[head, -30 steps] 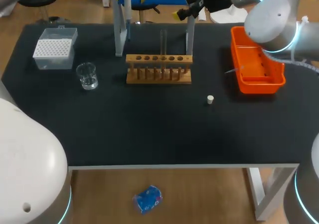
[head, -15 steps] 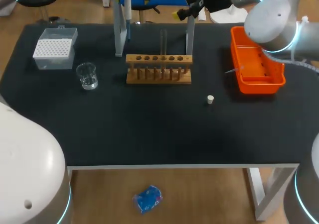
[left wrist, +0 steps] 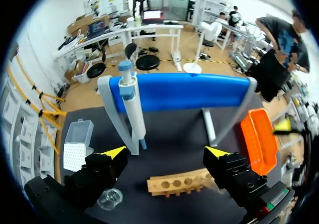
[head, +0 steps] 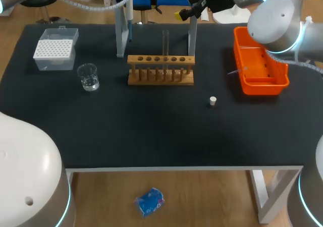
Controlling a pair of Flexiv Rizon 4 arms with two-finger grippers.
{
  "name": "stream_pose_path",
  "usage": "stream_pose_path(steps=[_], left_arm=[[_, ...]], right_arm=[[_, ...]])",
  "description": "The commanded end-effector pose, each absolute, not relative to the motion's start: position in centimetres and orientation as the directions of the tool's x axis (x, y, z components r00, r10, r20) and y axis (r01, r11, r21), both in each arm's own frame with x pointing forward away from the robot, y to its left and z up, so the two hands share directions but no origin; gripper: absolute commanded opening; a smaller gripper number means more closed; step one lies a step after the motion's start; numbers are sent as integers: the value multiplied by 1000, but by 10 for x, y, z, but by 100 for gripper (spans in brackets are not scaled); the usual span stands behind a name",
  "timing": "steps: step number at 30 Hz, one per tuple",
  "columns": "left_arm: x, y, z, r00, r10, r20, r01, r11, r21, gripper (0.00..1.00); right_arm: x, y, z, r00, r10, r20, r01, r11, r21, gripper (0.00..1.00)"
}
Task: Invert the test tube, pick up the pipette, mount the tip to pipette, aspirate from beaker and dispense into the tube, eject the tip, return the pipette, and cap with the stopper.
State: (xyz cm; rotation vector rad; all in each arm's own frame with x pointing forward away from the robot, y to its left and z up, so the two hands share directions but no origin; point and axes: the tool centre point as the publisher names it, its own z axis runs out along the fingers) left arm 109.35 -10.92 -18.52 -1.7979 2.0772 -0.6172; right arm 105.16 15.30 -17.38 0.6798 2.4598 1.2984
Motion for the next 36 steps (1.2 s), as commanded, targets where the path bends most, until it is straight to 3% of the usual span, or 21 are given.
stream_pose_path(steps=[1,19,32,36], left_arm=[[1063,-94,-185,-237,-968,78,-794,147,-589,100],[1013,-108,-169,-709,-705,10,-490,482,-726,100],[986,-123,-170,-913,-404,-57,-263,690,-674,100],[986,-123,-170,-913,-404,-57,-263,690,-674,100]], right_arm=[[1051,152,-173,-852,524,-23,278,489,827,100],[1027,141,-149,-905,426,-13,204,459,865,100],[968,108,-143,-965,259,-47,81,464,882,100],[968,108,-143,-965,259,-47,81,464,882,100]])
